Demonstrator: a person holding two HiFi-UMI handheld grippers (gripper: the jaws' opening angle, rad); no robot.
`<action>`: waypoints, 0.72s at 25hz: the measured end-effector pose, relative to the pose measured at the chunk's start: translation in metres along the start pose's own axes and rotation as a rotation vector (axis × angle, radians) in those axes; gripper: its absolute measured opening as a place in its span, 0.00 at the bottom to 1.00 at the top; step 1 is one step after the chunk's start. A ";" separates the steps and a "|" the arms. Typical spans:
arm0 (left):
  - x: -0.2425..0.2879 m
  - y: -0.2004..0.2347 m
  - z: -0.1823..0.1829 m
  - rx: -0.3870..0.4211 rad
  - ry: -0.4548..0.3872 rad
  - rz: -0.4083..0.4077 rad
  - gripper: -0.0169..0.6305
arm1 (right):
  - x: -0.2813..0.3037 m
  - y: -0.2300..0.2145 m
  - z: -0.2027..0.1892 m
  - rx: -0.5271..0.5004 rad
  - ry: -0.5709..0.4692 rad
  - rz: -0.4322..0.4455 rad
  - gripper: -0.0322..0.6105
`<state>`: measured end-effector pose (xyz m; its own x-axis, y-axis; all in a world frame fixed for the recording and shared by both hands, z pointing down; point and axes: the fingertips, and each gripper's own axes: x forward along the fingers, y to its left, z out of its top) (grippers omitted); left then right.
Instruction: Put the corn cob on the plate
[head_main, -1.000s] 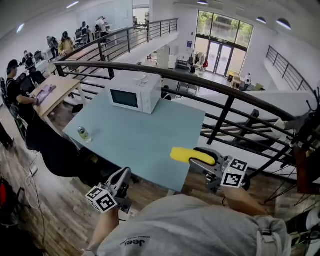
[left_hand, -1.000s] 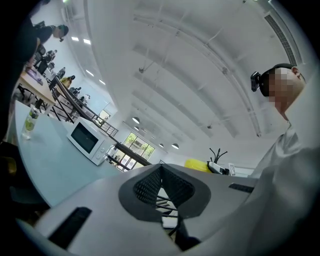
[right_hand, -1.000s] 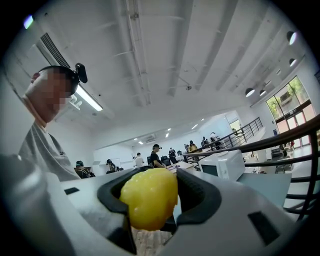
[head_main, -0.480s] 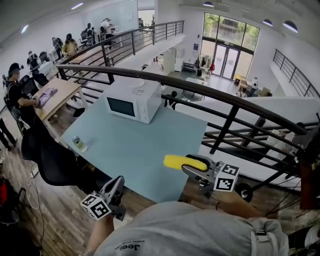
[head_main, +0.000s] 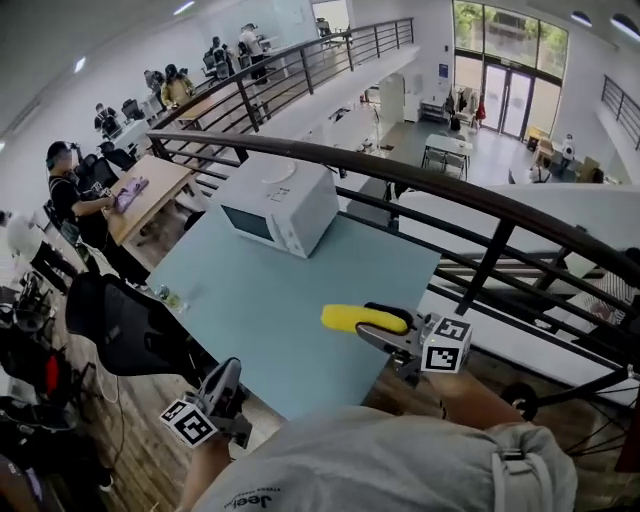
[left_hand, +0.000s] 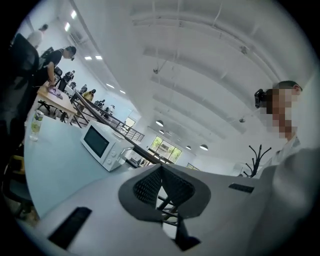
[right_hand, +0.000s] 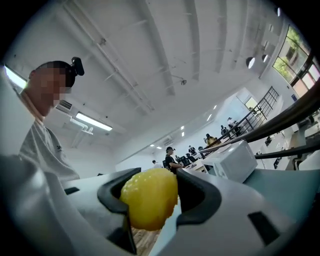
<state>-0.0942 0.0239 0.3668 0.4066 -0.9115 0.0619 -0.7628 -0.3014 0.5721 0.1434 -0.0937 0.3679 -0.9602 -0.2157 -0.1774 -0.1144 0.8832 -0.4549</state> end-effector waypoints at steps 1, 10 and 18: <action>0.009 -0.001 0.001 0.003 0.002 0.015 0.04 | 0.000 -0.012 -0.001 0.005 0.001 0.010 0.41; 0.028 0.064 0.009 -0.003 0.001 0.133 0.04 | 0.043 -0.091 -0.043 0.067 0.050 0.031 0.41; 0.086 0.148 -0.004 -0.005 0.175 -0.111 0.04 | 0.093 -0.094 -0.071 0.065 0.084 -0.188 0.41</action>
<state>-0.1701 -0.0976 0.4603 0.5698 -0.8099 0.1392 -0.7059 -0.3957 0.5875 0.0472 -0.1667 0.4559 -0.9417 -0.3363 -0.0118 -0.2795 0.8013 -0.5289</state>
